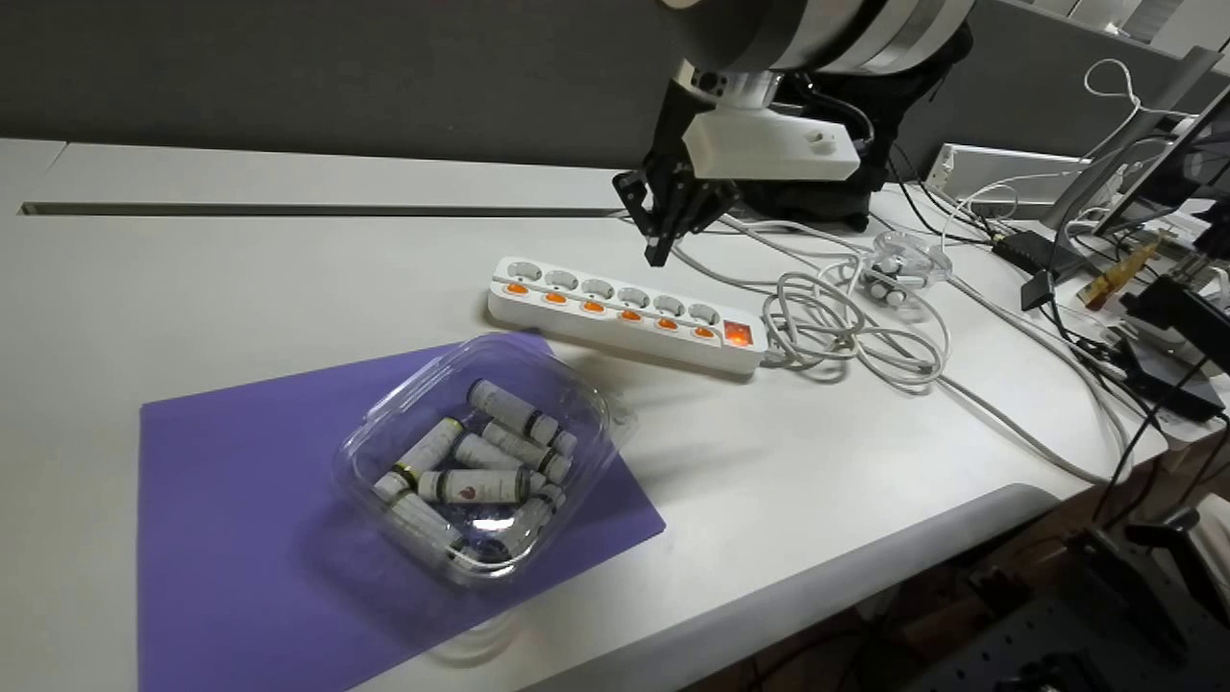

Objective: Press the fourth and third switch from the left on the extension cable

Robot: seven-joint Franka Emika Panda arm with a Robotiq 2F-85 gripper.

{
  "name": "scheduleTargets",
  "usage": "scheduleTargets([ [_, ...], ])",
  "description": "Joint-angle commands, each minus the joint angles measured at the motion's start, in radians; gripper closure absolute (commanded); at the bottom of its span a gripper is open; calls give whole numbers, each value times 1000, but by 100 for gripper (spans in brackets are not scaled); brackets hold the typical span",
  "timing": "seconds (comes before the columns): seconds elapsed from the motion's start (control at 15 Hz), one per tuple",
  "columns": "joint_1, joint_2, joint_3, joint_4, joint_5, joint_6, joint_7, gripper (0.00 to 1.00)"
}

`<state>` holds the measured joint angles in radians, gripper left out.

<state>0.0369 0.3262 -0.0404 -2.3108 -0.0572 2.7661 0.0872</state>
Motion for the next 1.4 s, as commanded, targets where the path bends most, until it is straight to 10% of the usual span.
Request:
scheduleTargets([
  [0.0, -1, 1, 1, 1, 1, -2, -2, 99],
  [1.33, 33, 123, 1, 37, 1, 79, -4, 100],
])
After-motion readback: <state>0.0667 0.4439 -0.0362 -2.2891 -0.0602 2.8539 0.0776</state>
